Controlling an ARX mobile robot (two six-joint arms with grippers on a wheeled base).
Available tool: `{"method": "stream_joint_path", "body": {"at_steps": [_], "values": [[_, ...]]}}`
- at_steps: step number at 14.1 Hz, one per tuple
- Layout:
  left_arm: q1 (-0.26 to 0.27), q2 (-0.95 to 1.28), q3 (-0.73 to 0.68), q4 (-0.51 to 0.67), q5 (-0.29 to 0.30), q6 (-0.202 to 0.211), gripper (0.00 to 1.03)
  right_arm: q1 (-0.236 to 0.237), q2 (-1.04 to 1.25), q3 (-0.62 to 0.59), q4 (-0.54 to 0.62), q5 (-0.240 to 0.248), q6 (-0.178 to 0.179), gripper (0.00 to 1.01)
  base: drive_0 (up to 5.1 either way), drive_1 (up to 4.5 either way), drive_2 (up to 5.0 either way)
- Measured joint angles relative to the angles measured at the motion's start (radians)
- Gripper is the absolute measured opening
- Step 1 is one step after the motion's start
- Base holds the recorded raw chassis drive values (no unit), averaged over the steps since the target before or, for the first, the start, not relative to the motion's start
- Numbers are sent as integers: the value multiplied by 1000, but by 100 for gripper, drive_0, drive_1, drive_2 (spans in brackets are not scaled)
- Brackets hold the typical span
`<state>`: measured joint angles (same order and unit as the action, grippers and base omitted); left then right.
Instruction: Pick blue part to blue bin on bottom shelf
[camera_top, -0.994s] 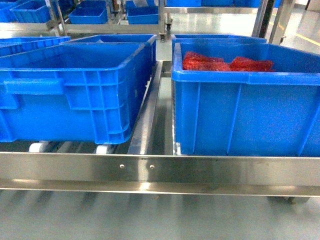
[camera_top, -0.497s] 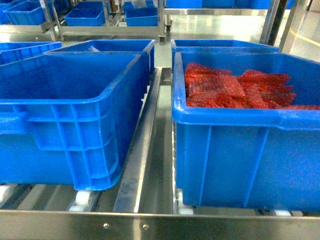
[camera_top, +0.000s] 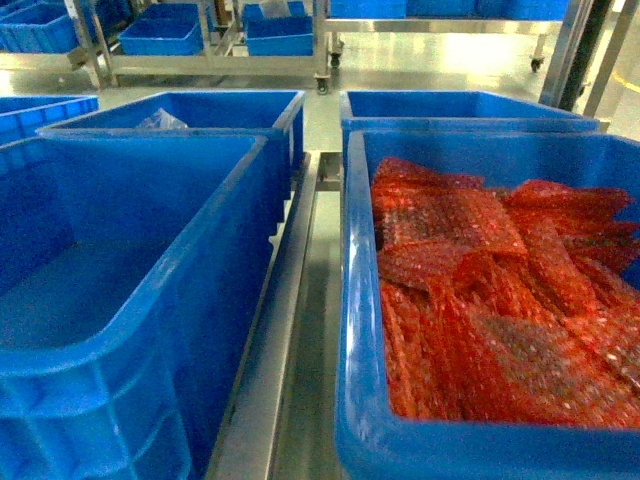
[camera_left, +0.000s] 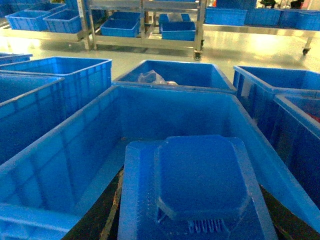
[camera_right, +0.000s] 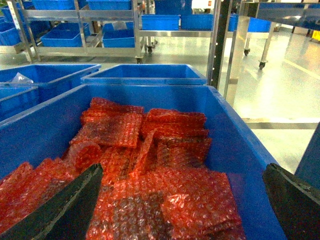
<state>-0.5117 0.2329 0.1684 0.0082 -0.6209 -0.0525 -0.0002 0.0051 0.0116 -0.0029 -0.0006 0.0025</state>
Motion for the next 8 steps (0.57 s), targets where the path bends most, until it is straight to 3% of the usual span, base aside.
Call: {"method": "stream_joint_path", "body": {"at_steps": [1, 8], "values": [[0, 5, 0, -5, 0, 0, 43, 0, 0, 0, -6, 0, 0, 98, 12, 422, -397], [0, 2, 0, -1, 2, 0, 43, 0, 0, 0, -3, 0, 0, 98, 0, 0, 0]]}}
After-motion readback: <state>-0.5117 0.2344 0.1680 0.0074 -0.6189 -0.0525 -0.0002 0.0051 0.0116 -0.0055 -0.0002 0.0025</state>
